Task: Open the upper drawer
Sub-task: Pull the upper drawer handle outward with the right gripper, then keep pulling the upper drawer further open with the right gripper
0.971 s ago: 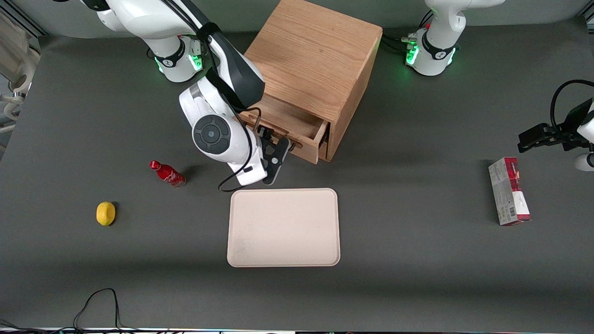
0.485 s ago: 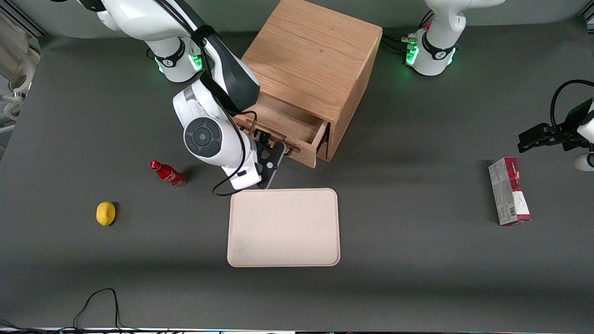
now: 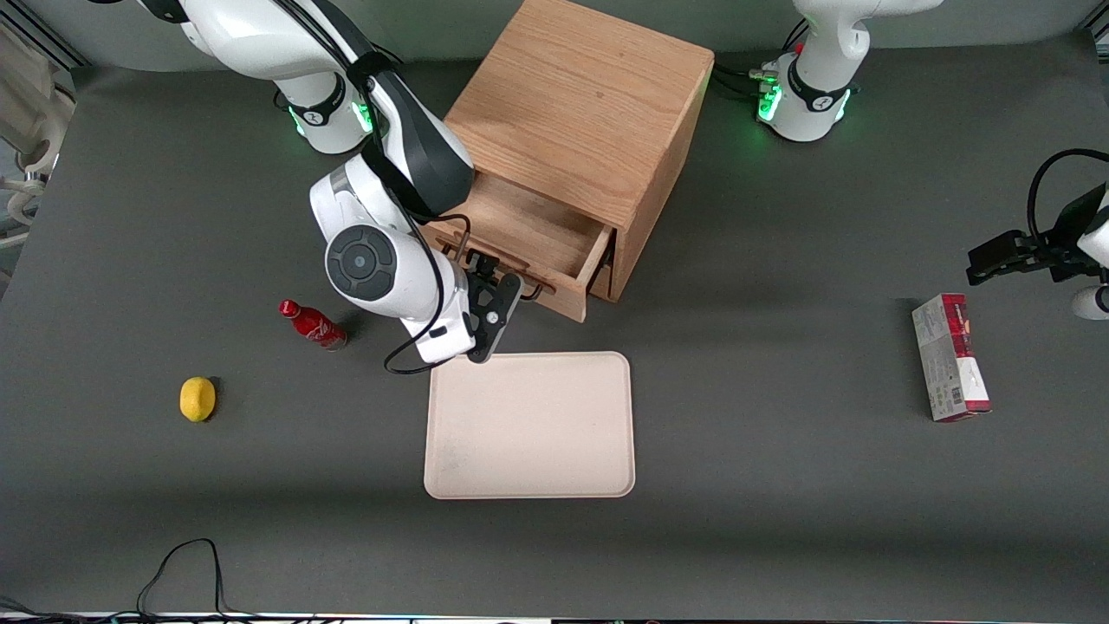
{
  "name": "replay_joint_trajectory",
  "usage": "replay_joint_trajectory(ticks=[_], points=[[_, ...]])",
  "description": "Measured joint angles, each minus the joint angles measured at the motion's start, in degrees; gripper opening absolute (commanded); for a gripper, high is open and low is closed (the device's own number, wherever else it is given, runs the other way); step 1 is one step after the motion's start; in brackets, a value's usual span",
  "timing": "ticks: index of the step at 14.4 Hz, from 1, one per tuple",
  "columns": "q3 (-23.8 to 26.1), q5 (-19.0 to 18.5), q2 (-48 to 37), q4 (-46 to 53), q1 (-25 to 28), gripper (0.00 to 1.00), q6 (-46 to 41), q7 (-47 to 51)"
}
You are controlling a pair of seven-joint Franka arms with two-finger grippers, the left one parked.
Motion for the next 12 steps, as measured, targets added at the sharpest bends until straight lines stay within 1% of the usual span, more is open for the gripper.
replay_joint_trajectory(ticks=[12], points=[[0.01, 0.19, 1.06, 1.39, -2.1, 1.0, 0.14, -1.59]])
